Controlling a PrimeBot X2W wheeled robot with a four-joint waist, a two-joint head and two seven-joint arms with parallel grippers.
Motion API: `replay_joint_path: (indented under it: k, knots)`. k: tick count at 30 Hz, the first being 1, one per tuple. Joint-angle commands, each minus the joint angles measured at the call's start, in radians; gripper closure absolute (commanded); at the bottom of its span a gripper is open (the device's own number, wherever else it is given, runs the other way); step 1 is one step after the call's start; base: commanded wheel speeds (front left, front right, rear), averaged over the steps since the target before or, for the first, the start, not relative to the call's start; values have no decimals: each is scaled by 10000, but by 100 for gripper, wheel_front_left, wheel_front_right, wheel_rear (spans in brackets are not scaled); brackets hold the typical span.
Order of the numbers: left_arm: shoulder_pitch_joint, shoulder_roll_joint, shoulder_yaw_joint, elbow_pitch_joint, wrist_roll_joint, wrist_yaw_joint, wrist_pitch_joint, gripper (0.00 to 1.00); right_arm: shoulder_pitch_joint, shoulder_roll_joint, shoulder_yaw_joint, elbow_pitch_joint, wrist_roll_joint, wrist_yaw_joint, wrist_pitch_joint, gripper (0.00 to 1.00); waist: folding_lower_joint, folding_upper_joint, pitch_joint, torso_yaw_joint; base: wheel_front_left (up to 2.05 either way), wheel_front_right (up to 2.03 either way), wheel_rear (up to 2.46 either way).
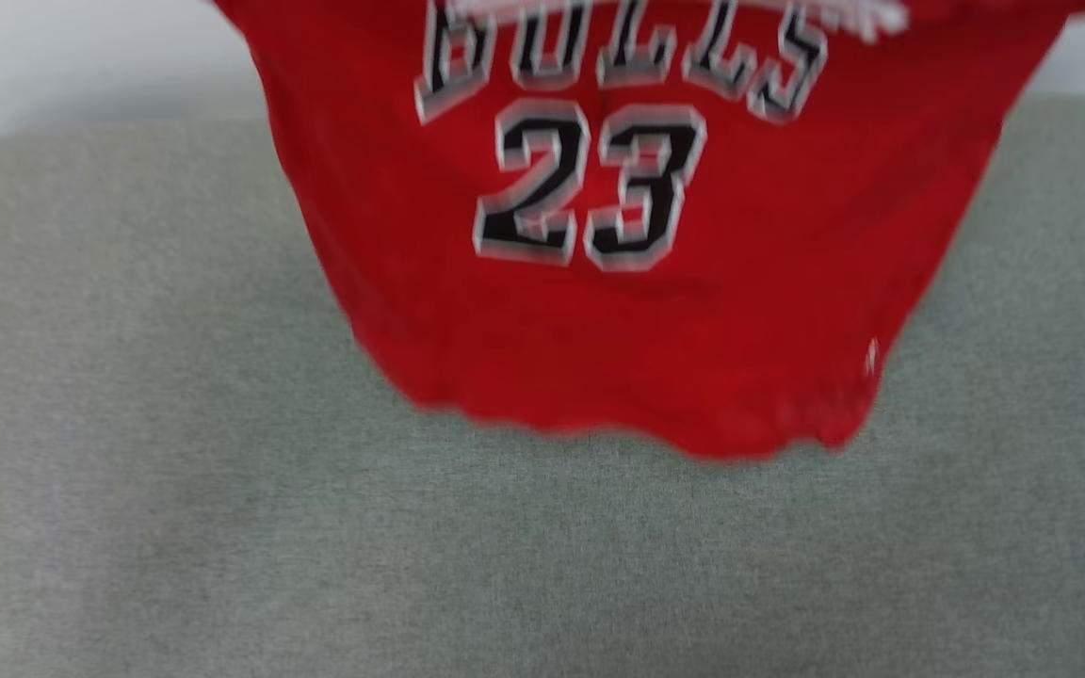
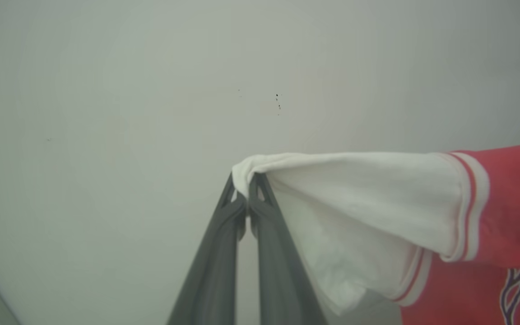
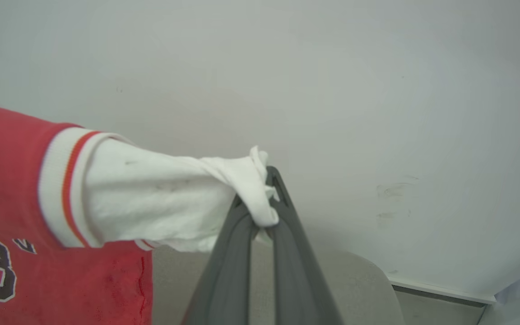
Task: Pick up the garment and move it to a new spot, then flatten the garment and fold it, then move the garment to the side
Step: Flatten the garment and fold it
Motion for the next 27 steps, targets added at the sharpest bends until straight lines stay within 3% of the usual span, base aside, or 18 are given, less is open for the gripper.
replay_joint_path:
  k: [1,12,18,22,27]
  knots:
    - [-416,66,-33,234,77,-65,-106,100,-365,-62,100,120,-143,-7,-184,100,-1,-1,736,-131,0,0,0]
    - [-5064,-45,-953,3754,890,-698,-1190,100,-4133,127,1354,1941,-1564,-9,-2241,100,-1,-1,3268,-399,0,0,0]
    - [-7313,-594,-1452,5507,1400,-831,-2472,100,-5928,435,1751,3175,-2442,-9,-3658,100,-1,-1,4409,-309,0,0,0]
    - [-8099,-1054,-1721,6590,1642,-873,-3395,100,-6553,768,1787,4258,-3127,-7,-5015,100,-1,-1,4852,-134,0,0,0]
    - [-7672,-1599,-2119,7676,1581,-933,-4244,100,-6155,1024,2002,5462,-3411,-9,-6032,100,-1,-1,4910,34,0,0,0]
